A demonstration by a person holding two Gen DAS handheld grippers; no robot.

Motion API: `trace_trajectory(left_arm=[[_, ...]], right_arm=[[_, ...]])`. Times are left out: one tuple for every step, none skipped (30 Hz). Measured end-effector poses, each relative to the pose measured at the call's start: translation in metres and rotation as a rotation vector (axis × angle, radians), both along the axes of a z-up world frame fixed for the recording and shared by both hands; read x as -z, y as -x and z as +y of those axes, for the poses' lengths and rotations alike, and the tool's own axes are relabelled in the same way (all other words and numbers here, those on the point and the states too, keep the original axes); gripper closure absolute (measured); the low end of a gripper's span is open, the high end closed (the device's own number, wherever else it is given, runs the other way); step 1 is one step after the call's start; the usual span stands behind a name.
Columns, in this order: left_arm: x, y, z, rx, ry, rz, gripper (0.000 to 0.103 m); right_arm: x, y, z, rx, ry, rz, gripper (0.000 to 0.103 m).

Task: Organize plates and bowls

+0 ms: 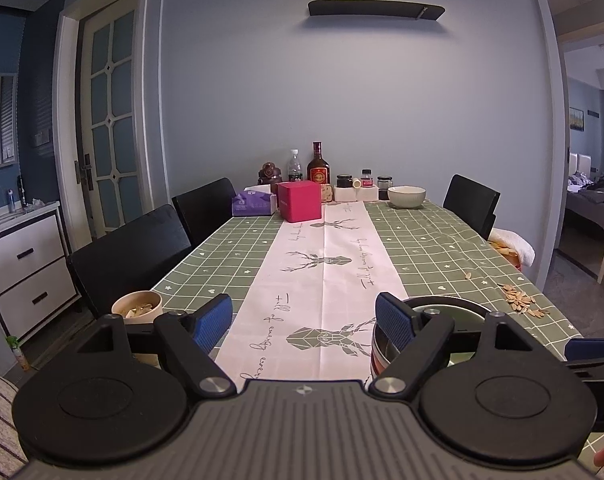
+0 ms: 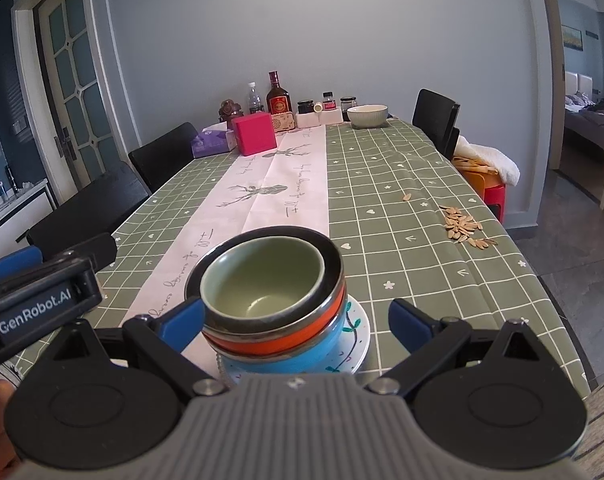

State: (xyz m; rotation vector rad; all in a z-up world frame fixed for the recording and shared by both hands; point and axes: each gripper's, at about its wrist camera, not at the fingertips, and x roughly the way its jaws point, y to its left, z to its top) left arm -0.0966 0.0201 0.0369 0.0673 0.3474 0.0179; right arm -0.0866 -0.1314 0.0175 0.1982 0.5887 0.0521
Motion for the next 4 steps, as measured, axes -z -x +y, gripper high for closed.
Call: trace_trajectory(left_arm=[[0.0005, -0.0004, -0.0004, 0.0, -0.003, 0.001, 0.008], [0.0008, -0.0004, -0.0009, -0.001, -0.006, 0.0, 0.008], [0.001, -0.0005, -0.0013, -0.002, -0.008, 0.0, 0.008], [0.0008, -0.0017, -0.002, -0.003, -0.008, 0.001, 0.008]], right_arm=[[0.0009, -0.0002, -0.0002, 0.001, -0.002, 0.004, 0.006], [0.0015, -0.0008, -0.0004, 0.002, -0.002, 0.007, 0.006], [0.0019, -0.0012, -0.0006, 0.002, -0.003, 0.009, 0.006], [0.0018, -0.0013, -0.0003, 0.003, -0.003, 0.011, 0.006]])
